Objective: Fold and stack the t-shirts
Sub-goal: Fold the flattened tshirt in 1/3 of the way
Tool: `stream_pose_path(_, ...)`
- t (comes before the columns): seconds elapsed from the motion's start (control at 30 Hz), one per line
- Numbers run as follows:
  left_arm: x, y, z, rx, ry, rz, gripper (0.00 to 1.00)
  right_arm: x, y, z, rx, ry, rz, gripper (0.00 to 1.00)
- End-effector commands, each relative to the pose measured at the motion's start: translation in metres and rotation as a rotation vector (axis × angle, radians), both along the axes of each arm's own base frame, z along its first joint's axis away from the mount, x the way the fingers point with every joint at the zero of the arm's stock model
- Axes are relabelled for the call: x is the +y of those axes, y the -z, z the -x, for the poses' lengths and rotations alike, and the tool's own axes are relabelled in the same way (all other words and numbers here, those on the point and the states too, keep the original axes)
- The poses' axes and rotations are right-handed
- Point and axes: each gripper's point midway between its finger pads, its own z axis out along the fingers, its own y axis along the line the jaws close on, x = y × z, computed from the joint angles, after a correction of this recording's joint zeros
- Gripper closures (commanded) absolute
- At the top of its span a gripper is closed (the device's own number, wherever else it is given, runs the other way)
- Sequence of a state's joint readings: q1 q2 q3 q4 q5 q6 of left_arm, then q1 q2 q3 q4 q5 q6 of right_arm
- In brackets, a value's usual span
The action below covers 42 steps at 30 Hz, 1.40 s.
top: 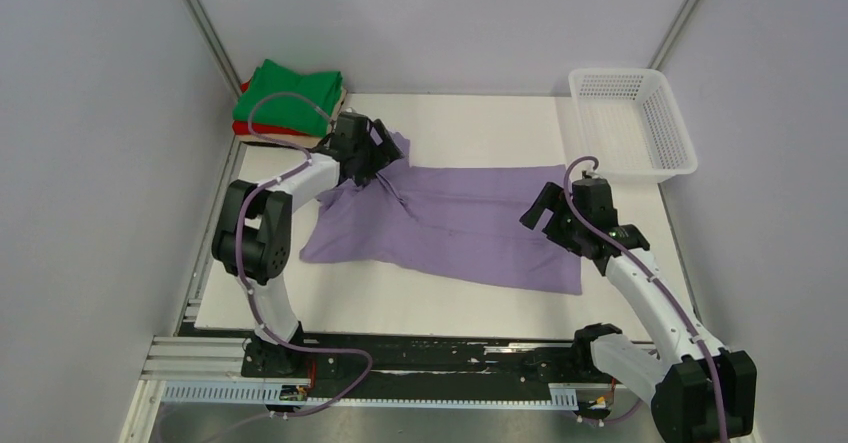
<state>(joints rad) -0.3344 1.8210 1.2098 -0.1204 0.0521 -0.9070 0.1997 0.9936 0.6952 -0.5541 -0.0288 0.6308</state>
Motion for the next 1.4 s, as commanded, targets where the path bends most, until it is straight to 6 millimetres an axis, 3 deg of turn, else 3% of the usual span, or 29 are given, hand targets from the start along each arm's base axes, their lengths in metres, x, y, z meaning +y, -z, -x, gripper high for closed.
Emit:
stream_pose_path(0.0,0.028,-0.021,-0.022,-0.029,-0.064,-0.159,0.00,-0.001,-0.019,-0.014,-0.083,-0.028,0.021,0.00)
stream_pose_path(0.1,0.039,-0.023,-0.023,-0.013,-0.041,-0.254,0.00,0.007,-0.014,-0.013,-0.065,-0.079,0.010,0.00)
stream_pose_path(0.3,0.027,-0.017,-0.032,0.009,0.151,-0.326,0.00,0.015,-0.004,-0.017,-0.020,-0.133,0.000,0.00)
stream_pose_path(0.47,0.016,-0.011,-0.053,-0.017,0.224,-0.344,0.00,0.017,-0.004,-0.017,-0.020,-0.139,-0.008,0.00)
stream_pose_path(0.57,0.017,-0.010,-0.049,0.019,0.230,-0.348,0.00,0.017,-0.007,-0.015,-0.035,-0.142,-0.013,0.00)
stream_pose_path(0.63,0.011,-0.019,-0.042,-0.005,0.243,-0.301,0.00,0.018,-0.005,-0.012,-0.029,-0.141,-0.019,0.00)
stream_pose_path(0.8,0.003,-0.043,0.010,-0.081,0.263,-0.183,0.00,0.022,0.015,-0.007,0.044,-0.132,-0.046,0.00)
stream_pose_path(0.83,0.007,-0.058,0.019,-0.114,0.242,-0.170,0.00,0.022,0.019,-0.007,0.056,-0.130,-0.051,0.00)
stream_pose_path(0.87,0.012,-0.040,0.034,-0.085,0.237,-0.171,0.00,0.023,0.025,-0.007,0.071,-0.127,-0.051,0.00)
stream_pose_path(0.9,0.013,-0.048,0.041,-0.108,0.223,-0.152,0.00,0.023,0.031,-0.008,0.086,-0.119,-0.049,0.00)
stream_pose_path(0.93,0.016,-0.030,0.054,-0.085,0.227,-0.150,0.00,0.022,0.036,-0.009,0.106,-0.113,-0.048,0.00)
stream_pose_path(0.97,0.016,-0.030,0.059,-0.092,0.227,-0.137,0.00,0.022,0.042,-0.009,0.127,-0.106,-0.047,0.00)
stream_pose_path(1.03,0.019,0.001,0.076,-0.028,0.238,-0.131,0.00,0.021,0.056,-0.009,0.175,-0.078,-0.045,0.00)
stream_pose_path(1.17,0.025,0.043,0.102,0.114,0.245,-0.142,0.00,0.010,0.084,-0.002,0.263,0.012,-0.018,0.00)
stream_pose_path(1.27,0.033,0.060,0.123,0.174,0.241,-0.155,0.00,0.009,0.096,0.012,0.309,0.033,-0.031,0.00)
stream_pose_path(1.37,0.040,0.070,0.157,0.270,0.271,-0.163,0.00,0.002,0.104,0.032,0.355,0.079,-0.038,0.00)
